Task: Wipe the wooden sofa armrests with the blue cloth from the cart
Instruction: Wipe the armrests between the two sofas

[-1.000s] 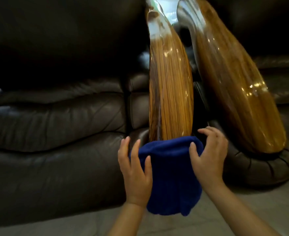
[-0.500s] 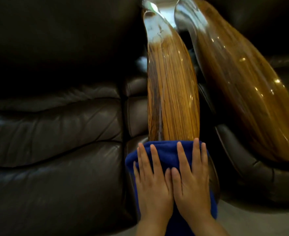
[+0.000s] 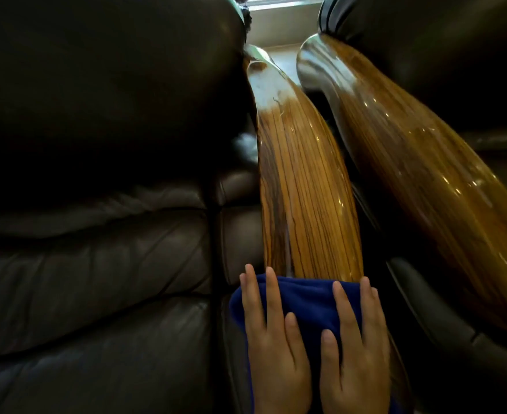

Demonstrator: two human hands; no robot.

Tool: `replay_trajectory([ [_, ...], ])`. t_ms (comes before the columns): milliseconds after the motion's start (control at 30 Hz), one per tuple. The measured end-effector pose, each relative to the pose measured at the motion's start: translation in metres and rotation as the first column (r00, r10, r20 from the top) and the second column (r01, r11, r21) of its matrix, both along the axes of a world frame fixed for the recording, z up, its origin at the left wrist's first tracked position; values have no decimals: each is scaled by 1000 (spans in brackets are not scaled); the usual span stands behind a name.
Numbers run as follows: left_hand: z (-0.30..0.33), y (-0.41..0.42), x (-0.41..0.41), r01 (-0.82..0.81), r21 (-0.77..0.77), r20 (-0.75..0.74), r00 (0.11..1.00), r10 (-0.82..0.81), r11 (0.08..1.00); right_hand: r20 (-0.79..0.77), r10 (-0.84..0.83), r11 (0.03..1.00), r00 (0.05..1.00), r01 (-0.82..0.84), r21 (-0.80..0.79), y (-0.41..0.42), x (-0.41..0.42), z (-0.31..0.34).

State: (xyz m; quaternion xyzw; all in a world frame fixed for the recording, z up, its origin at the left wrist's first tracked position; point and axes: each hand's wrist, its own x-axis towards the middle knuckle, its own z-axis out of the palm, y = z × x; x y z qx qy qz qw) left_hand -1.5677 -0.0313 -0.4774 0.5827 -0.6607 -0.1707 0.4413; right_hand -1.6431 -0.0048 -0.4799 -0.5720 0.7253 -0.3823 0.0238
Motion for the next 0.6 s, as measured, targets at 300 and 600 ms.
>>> replay_trajectory([
  [300,21,-54,-5,-11,39,420,907,-7,999,-142,-61,986,988,82,142,-51,-10,22],
  [600,51,-108,-17,-45,107,426,905,-5,993,-200,32,969,979,19,246,-106,-27,57],
])
